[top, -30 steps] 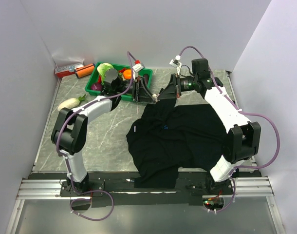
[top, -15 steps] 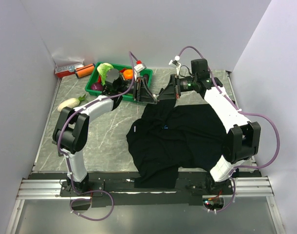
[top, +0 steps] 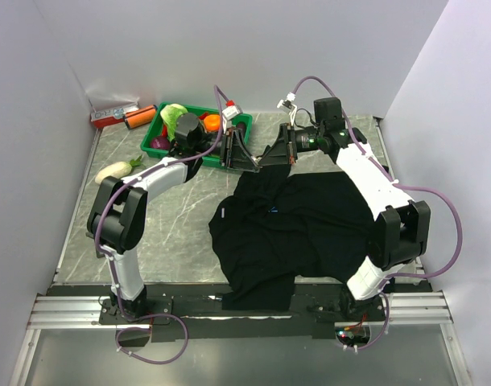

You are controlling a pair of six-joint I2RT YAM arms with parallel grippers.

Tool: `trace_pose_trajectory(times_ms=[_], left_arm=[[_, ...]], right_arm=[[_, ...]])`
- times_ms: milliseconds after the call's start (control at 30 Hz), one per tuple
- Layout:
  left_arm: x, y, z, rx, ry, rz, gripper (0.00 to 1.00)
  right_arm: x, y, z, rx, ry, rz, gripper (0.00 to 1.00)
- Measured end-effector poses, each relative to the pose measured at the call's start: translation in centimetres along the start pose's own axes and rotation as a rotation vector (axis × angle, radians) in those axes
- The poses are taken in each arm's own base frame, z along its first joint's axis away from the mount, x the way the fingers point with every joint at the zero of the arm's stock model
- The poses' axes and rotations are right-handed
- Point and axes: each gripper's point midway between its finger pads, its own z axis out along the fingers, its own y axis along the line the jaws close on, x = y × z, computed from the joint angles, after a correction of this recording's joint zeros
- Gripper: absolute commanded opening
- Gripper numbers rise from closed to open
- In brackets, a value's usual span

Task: Remove the brooch from the garment

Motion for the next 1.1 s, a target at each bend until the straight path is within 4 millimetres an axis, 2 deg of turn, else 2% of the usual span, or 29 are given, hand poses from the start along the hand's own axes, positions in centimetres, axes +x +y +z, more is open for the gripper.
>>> trace_pose_trajectory(times_ms=[300, 900, 1100], left_arm=[[-0.05, 0.04, 0.00, -0.002, -0.003, -0.001, 0.40], [0.12, 0.72, -0.31, -0.021, -0.006, -0.013, 0.26], [0.29, 0.90, -0.33, -0.025, -0.002, -0.017, 0.25]], right_arm=[[0.01, 0.01, 0.01, 0.000, 0.000, 0.000, 0.00], [-0.04, -0.44, 0.03, 0.025, -0.003, 0.003, 0.00], [-0.05, -0.66, 0.02, 0.036, -0.004, -0.002, 0.00]])
